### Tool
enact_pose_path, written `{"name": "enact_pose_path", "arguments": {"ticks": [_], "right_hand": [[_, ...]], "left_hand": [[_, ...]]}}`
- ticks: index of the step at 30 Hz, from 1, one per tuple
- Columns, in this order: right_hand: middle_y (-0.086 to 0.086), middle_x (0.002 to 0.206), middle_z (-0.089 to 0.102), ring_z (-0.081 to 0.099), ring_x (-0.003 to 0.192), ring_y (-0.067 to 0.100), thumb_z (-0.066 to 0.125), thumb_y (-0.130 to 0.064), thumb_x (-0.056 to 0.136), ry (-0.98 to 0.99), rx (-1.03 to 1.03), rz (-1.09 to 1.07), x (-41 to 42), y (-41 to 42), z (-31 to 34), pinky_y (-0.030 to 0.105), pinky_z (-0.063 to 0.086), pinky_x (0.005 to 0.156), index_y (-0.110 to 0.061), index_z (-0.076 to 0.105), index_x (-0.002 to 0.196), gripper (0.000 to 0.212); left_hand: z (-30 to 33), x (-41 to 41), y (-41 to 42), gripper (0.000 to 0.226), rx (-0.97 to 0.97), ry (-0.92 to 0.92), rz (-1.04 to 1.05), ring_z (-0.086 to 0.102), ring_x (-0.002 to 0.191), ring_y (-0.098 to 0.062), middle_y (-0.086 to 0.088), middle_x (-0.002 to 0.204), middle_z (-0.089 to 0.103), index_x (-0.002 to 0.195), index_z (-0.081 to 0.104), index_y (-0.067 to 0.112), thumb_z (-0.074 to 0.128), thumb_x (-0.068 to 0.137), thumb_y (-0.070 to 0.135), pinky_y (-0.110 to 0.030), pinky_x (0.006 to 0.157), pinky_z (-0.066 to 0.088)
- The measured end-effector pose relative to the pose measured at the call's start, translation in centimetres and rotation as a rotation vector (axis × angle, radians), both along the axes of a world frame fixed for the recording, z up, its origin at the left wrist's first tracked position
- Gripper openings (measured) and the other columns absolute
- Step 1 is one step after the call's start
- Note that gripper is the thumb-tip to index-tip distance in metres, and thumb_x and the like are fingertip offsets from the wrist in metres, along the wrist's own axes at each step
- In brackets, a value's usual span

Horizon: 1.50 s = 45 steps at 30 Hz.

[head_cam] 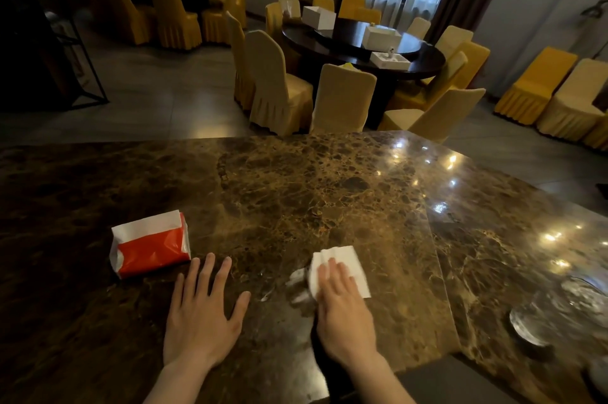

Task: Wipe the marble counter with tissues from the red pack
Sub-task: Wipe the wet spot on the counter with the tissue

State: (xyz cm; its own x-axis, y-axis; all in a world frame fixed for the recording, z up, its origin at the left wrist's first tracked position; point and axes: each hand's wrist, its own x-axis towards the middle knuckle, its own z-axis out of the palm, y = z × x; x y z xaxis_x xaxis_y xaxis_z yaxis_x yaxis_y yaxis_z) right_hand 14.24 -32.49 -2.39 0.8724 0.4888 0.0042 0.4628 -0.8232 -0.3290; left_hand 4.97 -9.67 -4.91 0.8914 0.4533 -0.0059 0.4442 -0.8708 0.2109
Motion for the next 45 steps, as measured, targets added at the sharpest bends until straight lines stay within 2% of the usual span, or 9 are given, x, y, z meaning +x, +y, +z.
{"name": "enact_pose_path", "arguments": {"ticks": [4, 14, 17, 19, 25, 29, 33, 38, 45], "right_hand": [[-0.004, 0.168, 0.001, -0.006, 0.154, 0.021, 0.032, -0.029, 0.104, 0.046, 0.020, 0.319, -4.0, 4.1, -1.4, 0.045, -0.002, 0.124, -0.022, 0.013, 0.161, 0.060], [0.000, 0.168, 0.018, 0.008, 0.155, 0.019, 0.038, -0.015, 0.102, -0.001, 0.053, 0.023, 0.4, 0.7, -0.1, 0.034, 0.016, 0.122, -0.020, 0.029, 0.158, 0.056], [-0.008, 0.145, 0.058, 0.043, 0.141, 0.010, 0.058, -0.016, 0.095, 0.018, 0.230, 0.130, -1.5, 2.0, 0.6, 0.033, 0.042, 0.108, -0.030, 0.062, 0.135, 0.042], [-0.011, 0.110, 0.076, 0.067, 0.106, 0.008, 0.066, -0.007, 0.088, 0.024, 0.400, 0.032, -1.2, 1.9, 1.9, 0.032, 0.053, 0.089, -0.029, 0.076, 0.111, 0.033], [0.004, 0.088, 0.079, 0.073, 0.081, 0.024, 0.070, -0.005, 0.094, 0.569, 1.078, -0.651, 4.1, -0.1, 4.9, 0.037, 0.058, 0.067, -0.018, 0.077, 0.096, 0.016], [0.002, 0.091, 0.074, 0.069, 0.092, 0.023, 0.073, -0.010, 0.091, 0.265, 0.737, -0.733, 5.3, -1.9, 3.6, 0.042, 0.056, 0.084, -0.018, 0.078, 0.091, 0.010], [0.000, 0.092, 0.067, 0.057, 0.090, 0.022, 0.072, -0.012, 0.090, -0.148, 0.278, -0.368, 4.2, -2.0, 2.5, 0.036, 0.049, 0.067, -0.017, 0.081, 0.097, 0.012], [-0.001, 0.095, 0.056, 0.053, 0.091, 0.022, 0.064, -0.010, 0.098, -0.066, 0.185, -0.040, 3.8, -0.6, 2.0, 0.035, 0.046, 0.072, -0.016, 0.072, 0.122, 0.027], [0.005, 0.108, 0.056, 0.060, 0.088, 0.028, 0.065, -0.016, 0.097, -0.066, 0.160, 0.019, 4.4, -1.1, 3.0, 0.044, 0.053, 0.073, -0.013, 0.064, 0.130, 0.032]], "left_hand": [[0.0, 0.0, 0.0, 0.088, 0.021, 0.025, -0.006, -0.012, 0.157, -0.020, 0.001, 0.173, -0.001, 0.162, 0.002, 0.036, -0.007, 0.084, 0.077, -0.045, 0.128, 0.000], [0.2, -0.1, -0.1, 0.080, -0.009, -0.014, 0.000, -0.014, 0.156, -0.018, 0.002, 0.173, 0.001, 0.162, 0.007, 0.036, 0.008, 0.093, 0.076, -0.044, 0.128, -0.003], [0.3, -0.1, 0.1, 0.080, -0.011, 0.002, 0.003, -0.015, 0.156, -0.017, 0.003, 0.173, -0.002, 0.162, 0.004, 0.037, 0.010, 0.093, 0.076, -0.044, 0.128, -0.004], [0.3, -0.1, 0.0, 0.080, -0.012, 0.002, -0.001, -0.016, 0.156, -0.017, 0.004, 0.173, -0.002, 0.161, 0.003, 0.037, 0.009, 0.093, 0.076, -0.044, 0.128, -0.004], [0.3, -0.2, -0.1, 0.079, -0.016, -0.017, 0.006, -0.016, 0.156, -0.017, 0.004, 0.173, -0.001, 0.162, 0.007, 0.037, 0.009, 0.093, 0.075, -0.043, 0.128, -0.004], [0.3, -0.2, -0.2, 0.079, -0.015, -0.020, 0.009, -0.017, 0.156, -0.017, 0.004, 0.173, -0.002, 0.162, 0.006, 0.037, 0.009, 0.093, 0.075, -0.043, 0.128, -0.006], [0.2, -0.1, -0.1, 0.080, -0.009, -0.011, 0.011, -0.017, 0.156, -0.017, 0.004, 0.173, -0.001, 0.162, 0.005, 0.037, 0.006, 0.092, 0.076, -0.044, 0.128, -0.004], [0.2, -0.1, -0.2, 0.082, -0.001, -0.009, 0.012, -0.014, 0.156, -0.018, 0.004, 0.173, 0.001, 0.162, 0.007, 0.037, 0.002, 0.090, 0.076, -0.044, 0.128, -0.002], [0.4, -0.1, -0.3, 0.085, -0.003, -0.007, 0.018, -0.013, 0.157, -0.017, 0.004, 0.173, 0.002, 0.162, 0.009, 0.036, 0.000, 0.088, 0.077, -0.044, 0.128, -0.003]]}}
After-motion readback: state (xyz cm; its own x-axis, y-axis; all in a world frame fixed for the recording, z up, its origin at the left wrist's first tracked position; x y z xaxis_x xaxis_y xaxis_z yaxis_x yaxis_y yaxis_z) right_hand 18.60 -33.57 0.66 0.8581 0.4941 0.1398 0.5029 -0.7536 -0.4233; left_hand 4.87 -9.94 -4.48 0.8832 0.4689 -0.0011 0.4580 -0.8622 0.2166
